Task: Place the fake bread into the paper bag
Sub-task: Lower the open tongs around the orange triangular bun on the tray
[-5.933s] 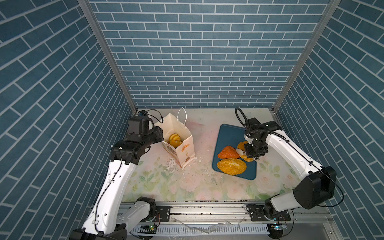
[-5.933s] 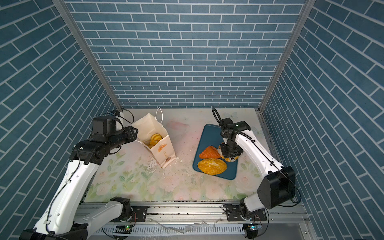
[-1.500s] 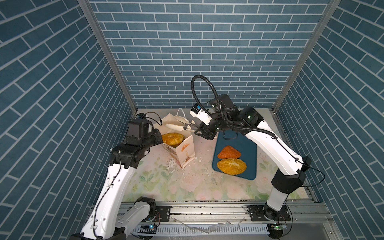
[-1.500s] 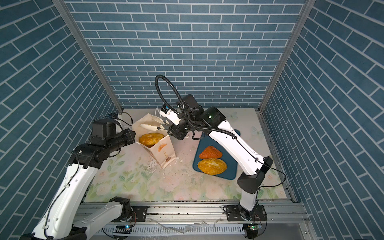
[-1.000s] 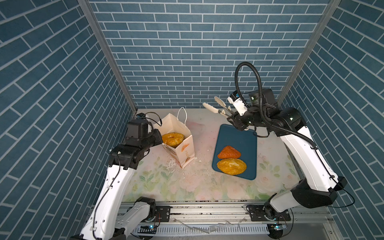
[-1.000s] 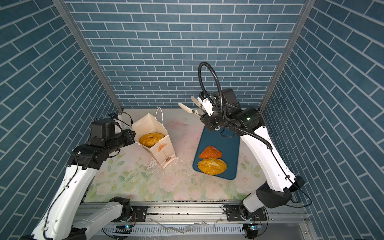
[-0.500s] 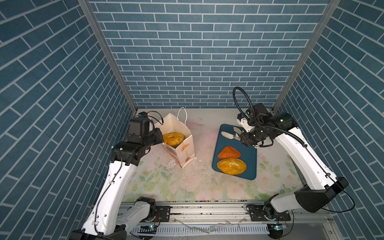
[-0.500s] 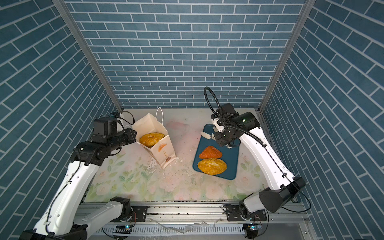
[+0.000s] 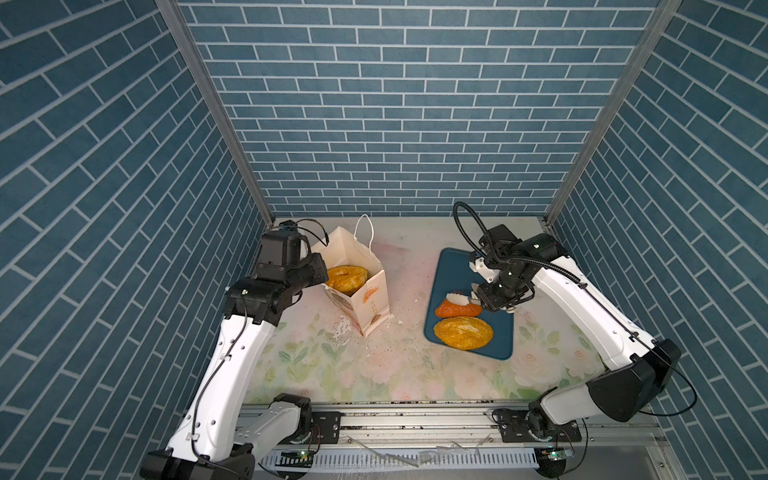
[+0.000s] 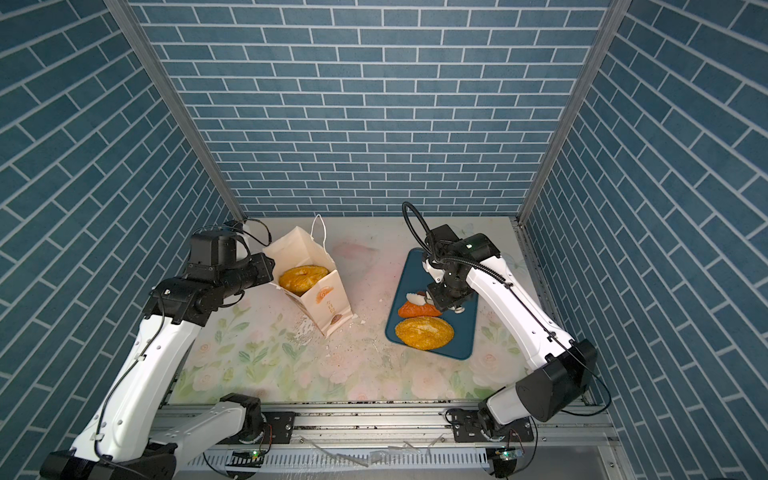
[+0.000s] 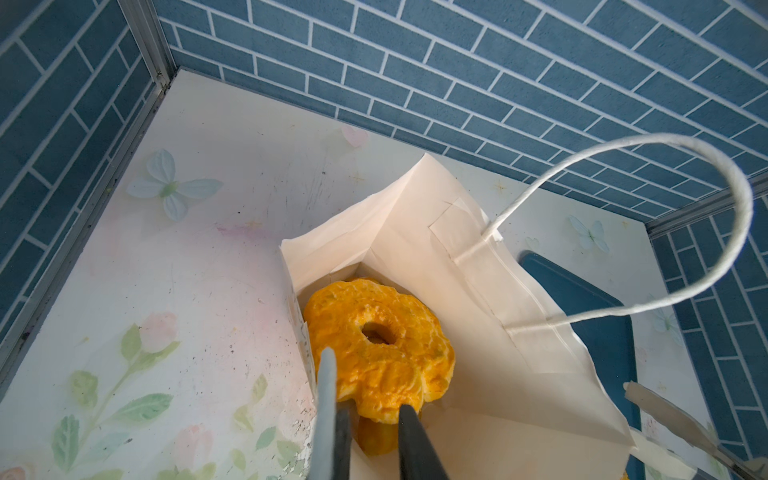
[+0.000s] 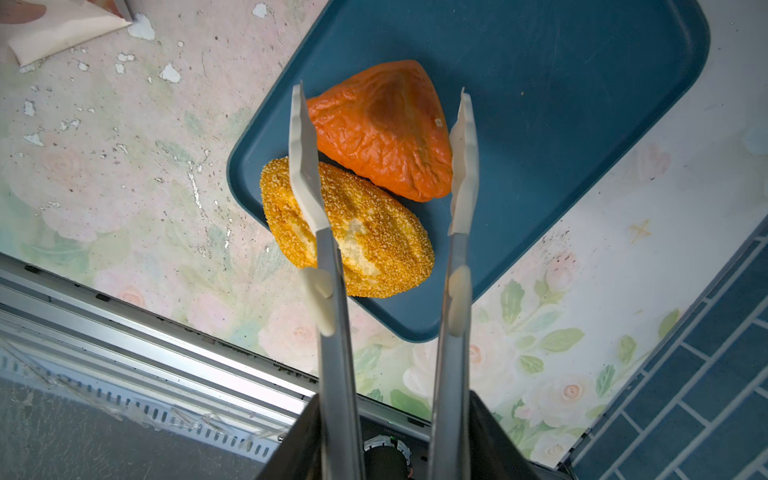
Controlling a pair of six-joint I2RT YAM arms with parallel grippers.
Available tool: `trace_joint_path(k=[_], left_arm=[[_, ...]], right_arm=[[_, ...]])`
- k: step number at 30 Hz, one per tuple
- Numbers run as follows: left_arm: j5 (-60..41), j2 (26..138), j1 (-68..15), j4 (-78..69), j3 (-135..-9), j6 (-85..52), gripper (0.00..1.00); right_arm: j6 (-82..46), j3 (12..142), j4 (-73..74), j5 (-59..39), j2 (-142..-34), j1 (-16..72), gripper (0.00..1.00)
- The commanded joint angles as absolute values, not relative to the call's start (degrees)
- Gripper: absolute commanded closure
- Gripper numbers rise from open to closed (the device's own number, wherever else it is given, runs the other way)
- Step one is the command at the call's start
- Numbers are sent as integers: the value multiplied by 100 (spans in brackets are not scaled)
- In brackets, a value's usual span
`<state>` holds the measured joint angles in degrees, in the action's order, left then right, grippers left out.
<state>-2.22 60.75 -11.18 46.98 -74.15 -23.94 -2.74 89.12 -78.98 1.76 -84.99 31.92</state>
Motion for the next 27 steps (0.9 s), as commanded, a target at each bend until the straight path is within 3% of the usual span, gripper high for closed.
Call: trace_joint_path(k=[1,20,27], left_arm=[[-189,6053,-1150,4821,-7543,-2346,77],[-80,6012,-1152,4893,-7570,-2305,77],[-90,5978,-1143,4887,-7530,-2319,77]], right_arm=[[-299,8803,-7667,95,-8717,3166,49],[-697,8655,-6898,789,-9404,2714,52],[-709,8781,-6413,482,-9288,2391,53]])
